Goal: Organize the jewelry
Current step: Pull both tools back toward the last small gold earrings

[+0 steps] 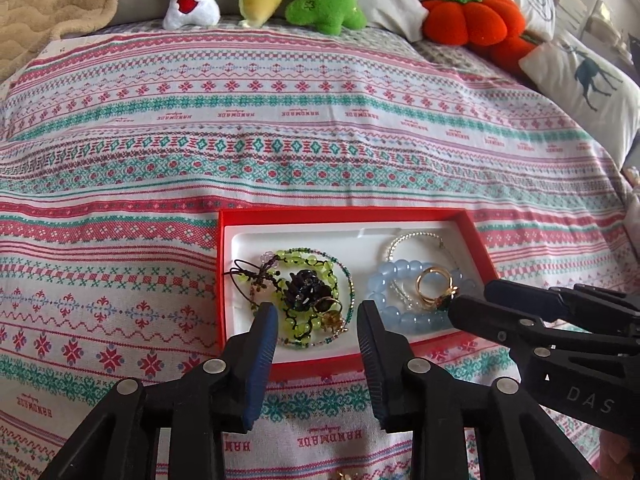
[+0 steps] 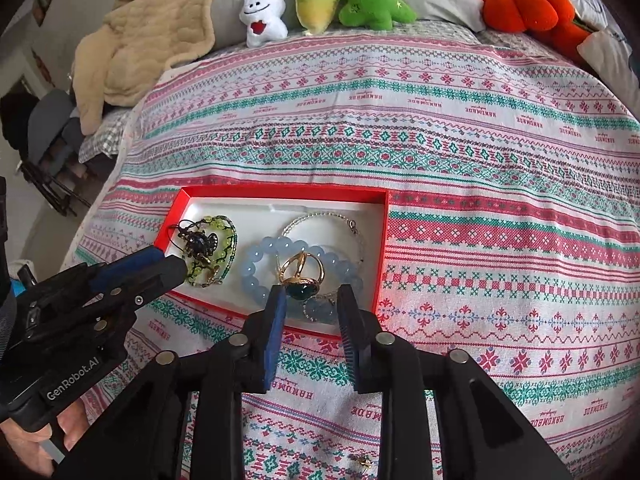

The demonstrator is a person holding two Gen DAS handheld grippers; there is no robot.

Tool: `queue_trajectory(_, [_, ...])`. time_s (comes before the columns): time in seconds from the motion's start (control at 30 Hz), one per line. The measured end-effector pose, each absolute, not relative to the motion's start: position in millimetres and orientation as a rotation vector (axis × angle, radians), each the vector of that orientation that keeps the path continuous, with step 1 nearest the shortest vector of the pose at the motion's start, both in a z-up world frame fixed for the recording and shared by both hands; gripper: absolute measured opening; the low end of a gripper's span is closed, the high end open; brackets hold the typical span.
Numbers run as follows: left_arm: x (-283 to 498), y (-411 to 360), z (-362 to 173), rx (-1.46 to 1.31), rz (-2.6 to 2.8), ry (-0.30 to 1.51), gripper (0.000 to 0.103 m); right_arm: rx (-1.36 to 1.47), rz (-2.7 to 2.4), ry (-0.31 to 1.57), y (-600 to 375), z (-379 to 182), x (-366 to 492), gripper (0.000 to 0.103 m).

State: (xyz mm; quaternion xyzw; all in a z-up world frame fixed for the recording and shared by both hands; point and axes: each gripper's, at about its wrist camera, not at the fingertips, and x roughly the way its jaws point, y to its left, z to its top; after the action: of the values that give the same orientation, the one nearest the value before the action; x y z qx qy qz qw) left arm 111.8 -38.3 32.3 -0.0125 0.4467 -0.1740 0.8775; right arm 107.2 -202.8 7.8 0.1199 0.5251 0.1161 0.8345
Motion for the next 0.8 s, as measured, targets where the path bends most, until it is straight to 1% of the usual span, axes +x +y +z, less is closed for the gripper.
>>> queue_trajectory(0.03, [110.7,-37.0,33.2,-0.024,-0.361,0.932,0.041,0.256,0.246,1.109,-203.4,8.8,106.1,0.044])
queue_trajectory(0.1, [107.0,-34.5,35.0,-0.011,-0.356,0.929,0.048,0.253,0.246,1.103,-204.4,11.5,103.9,0.044])
queue_trajectory(0.23, [98.8,-28.0,35.9,-0.001,-0.351,0.934,0.058,0.236,0.244,1.099,-205.8,17.5,97.1,0.045])
queue_trajectory(0.4, [88.6,-22.5,33.1,0.034,-0.334,0.947,0.080,0.205,0.225,1.105,-209.1,22.2,84.6,0.051])
queue_trajectory(0.47, [83.8,-21.6,31.9,0.051,-0.331,0.949,0.084,0.195,0.215,1.108,-211.1,23.6,78.9,0.052])
queue_trajectory(0.6, [72.2,-21.5,28.1,0.073,-0.332,0.970,0.089,0.185,0.199,1.107,-216.1,28.4,65.6,0.055])
queue_trajectory(0.7, [62.2,-22.9,25.1,0.098,-0.329,0.982,0.091,0.181,0.178,1.116,-219.6,30.4,55.2,0.061])
queue_trajectory(0.8, [52.3,-24.5,21.3,0.118,-0.326,0.999,0.091,0.165,0.169,1.130,-220.8,31.2,44.0,0.062])
